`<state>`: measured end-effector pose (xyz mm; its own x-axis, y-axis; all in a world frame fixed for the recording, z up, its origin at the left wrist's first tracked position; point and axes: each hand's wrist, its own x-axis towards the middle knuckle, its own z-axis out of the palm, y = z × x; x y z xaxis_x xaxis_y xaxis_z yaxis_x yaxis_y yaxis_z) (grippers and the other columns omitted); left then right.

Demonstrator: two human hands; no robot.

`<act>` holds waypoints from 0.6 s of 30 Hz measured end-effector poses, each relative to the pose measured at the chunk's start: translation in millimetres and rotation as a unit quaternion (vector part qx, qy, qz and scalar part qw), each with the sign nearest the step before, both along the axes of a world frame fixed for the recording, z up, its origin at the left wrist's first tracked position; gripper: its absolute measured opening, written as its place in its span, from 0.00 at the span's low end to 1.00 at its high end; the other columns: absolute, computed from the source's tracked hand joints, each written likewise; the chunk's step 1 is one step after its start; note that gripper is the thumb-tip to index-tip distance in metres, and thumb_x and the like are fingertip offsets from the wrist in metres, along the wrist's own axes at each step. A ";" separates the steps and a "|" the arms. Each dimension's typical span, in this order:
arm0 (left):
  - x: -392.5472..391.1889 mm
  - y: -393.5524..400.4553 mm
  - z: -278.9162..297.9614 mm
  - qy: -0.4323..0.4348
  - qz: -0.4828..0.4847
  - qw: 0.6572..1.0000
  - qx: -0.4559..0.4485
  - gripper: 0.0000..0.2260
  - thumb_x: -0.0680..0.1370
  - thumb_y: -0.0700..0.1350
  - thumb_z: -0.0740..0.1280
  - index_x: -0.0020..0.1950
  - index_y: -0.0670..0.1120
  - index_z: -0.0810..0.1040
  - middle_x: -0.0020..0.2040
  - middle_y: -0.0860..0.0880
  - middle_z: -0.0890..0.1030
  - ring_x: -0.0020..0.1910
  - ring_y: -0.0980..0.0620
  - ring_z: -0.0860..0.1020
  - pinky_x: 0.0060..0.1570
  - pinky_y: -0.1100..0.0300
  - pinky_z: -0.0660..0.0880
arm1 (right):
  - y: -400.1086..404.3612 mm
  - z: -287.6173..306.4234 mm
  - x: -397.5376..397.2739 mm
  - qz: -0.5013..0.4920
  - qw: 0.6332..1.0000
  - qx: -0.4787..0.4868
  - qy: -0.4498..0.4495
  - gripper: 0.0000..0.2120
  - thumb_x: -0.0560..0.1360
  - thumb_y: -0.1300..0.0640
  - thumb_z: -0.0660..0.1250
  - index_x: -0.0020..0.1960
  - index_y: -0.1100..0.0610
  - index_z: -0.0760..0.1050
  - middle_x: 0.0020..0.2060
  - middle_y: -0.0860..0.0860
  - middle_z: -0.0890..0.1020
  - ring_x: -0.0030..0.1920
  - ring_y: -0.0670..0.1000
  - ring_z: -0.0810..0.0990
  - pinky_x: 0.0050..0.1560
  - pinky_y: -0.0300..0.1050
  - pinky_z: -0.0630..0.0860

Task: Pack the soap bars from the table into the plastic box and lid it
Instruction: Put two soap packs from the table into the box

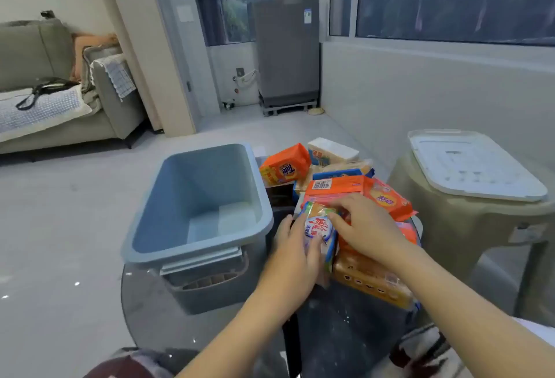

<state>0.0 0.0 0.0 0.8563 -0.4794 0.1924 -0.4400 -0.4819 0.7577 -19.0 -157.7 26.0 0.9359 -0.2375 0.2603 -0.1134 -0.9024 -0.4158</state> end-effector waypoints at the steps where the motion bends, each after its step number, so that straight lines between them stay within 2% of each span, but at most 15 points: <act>1: 2.0 -1.6 -2.2 0.022 0.001 1.000 -0.007 0.22 0.80 0.53 0.57 0.74 0.54 0.60 0.71 0.56 0.61 0.62 0.66 0.63 0.51 0.79 0.59 | -1.7 -0.9 4.0 -0.005 1.000 -0.004 0.000 0.16 0.76 0.48 0.60 0.61 0.52 0.76 0.55 0.48 0.80 0.52 0.48 0.77 0.50 0.42 0.75; 2: 5.5 -3.3 -6.9 0.038 0.010 0.999 -0.014 0.22 0.80 0.54 0.58 0.74 0.55 0.60 0.67 0.57 0.64 0.59 0.65 0.66 0.49 0.77 0.62 | -3.8 -2.3 7.7 -0.008 1.000 -0.007 -0.010 0.16 0.76 0.48 0.61 0.59 0.53 0.77 0.53 0.48 0.81 0.51 0.48 0.78 0.48 0.44 0.76; 4: 6.8 -4.2 -12.0 0.058 0.012 0.998 -0.016 0.22 0.79 0.54 0.58 0.73 0.57 0.60 0.61 0.58 0.66 0.55 0.63 0.69 0.50 0.71 0.64 | -2.4 -4.0 10.6 -0.017 0.999 -0.019 -0.021 0.14 0.75 0.50 0.62 0.54 0.55 0.80 0.49 0.50 0.83 0.47 0.50 0.79 0.46 0.48 0.77; 6: 6.6 -5.6 -15.0 0.071 0.017 0.997 -0.024 0.23 0.79 0.54 0.59 0.74 0.57 0.59 0.64 0.55 0.66 0.54 0.63 0.67 0.52 0.68 0.63 | 1.0 -7.3 11.2 -0.028 0.999 -0.015 -0.035 0.12 0.75 0.52 0.63 0.51 0.57 0.81 0.47 0.51 0.83 0.46 0.51 0.80 0.46 0.51 0.78; 8: 6.9 -4.7 -15.2 0.069 0.027 0.997 -0.027 0.24 0.79 0.53 0.60 0.74 0.57 0.58 0.68 0.54 0.66 0.56 0.62 0.67 0.52 0.67 0.63 | 2.3 -8.9 11.0 -0.042 0.998 -0.014 -0.046 0.12 0.75 0.53 0.63 0.51 0.57 0.81 0.46 0.51 0.84 0.46 0.51 0.80 0.45 0.49 0.78; 12: 1.3 -4.0 -12.4 0.059 0.036 0.997 -0.029 0.27 0.79 0.52 0.61 0.76 0.54 0.56 0.72 0.53 0.66 0.63 0.59 0.69 0.54 0.67 0.63 | 3.0 -11.4 12.3 -0.048 0.998 0.005 -0.027 0.13 0.75 0.52 0.63 0.55 0.56 0.80 0.49 0.51 0.84 0.48 0.50 0.80 0.47 0.45 0.78; 15: -2.0 -1.0 -10.7 0.064 0.038 0.997 -0.036 0.26 0.78 0.51 0.62 0.75 0.53 0.59 0.70 0.54 0.69 0.58 0.61 0.69 0.51 0.68 0.65 | 4.4 -10.3 10.4 -0.045 0.999 0.009 -0.008 0.17 0.75 0.51 0.64 0.61 0.55 0.77 0.55 0.52 0.82 0.55 0.52 0.77 0.54 0.49 0.76; 18: -8.1 8.9 -9.8 0.074 0.055 0.995 -0.026 0.25 0.78 0.52 0.63 0.73 0.51 0.62 0.67 0.52 0.73 0.59 0.57 0.74 0.51 0.66 0.68 | 4.7 -10.5 5.4 -0.024 1.000 0.000 -0.001 0.18 0.74 0.50 0.65 0.63 0.54 0.76 0.57 0.51 0.81 0.58 0.53 0.75 0.60 0.52 0.72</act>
<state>-8.1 8.9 -9.8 0.9241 -0.3731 0.0824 -0.2682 -0.4800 0.8353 -13.7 -153.0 15.5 0.9229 -0.2829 0.2614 -0.1565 -0.8955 -0.4165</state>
